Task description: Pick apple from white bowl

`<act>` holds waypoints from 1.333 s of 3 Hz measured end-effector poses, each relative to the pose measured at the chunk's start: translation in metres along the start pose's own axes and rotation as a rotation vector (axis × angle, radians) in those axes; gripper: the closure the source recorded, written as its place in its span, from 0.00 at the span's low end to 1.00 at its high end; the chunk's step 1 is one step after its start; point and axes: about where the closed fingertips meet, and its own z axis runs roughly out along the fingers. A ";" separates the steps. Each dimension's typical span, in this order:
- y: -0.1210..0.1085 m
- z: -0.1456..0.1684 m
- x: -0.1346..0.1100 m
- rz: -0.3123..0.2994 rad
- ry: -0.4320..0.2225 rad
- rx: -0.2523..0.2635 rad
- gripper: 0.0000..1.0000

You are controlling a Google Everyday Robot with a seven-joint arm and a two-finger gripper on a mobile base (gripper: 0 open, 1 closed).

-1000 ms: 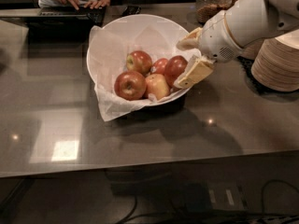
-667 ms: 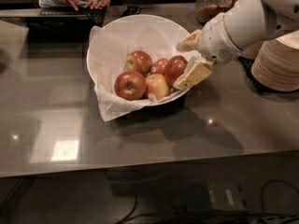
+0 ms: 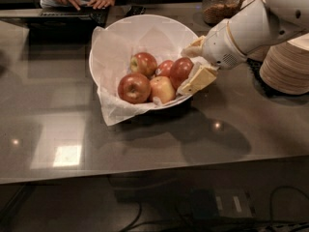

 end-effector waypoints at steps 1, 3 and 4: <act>0.000 0.011 0.002 0.013 -0.005 -0.030 0.32; 0.000 0.018 0.005 0.023 -0.008 -0.052 0.54; 0.000 0.018 0.005 0.023 -0.008 -0.051 0.77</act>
Offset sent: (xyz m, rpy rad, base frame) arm 0.0092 0.0063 -0.0245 0.0187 0.0802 0.0176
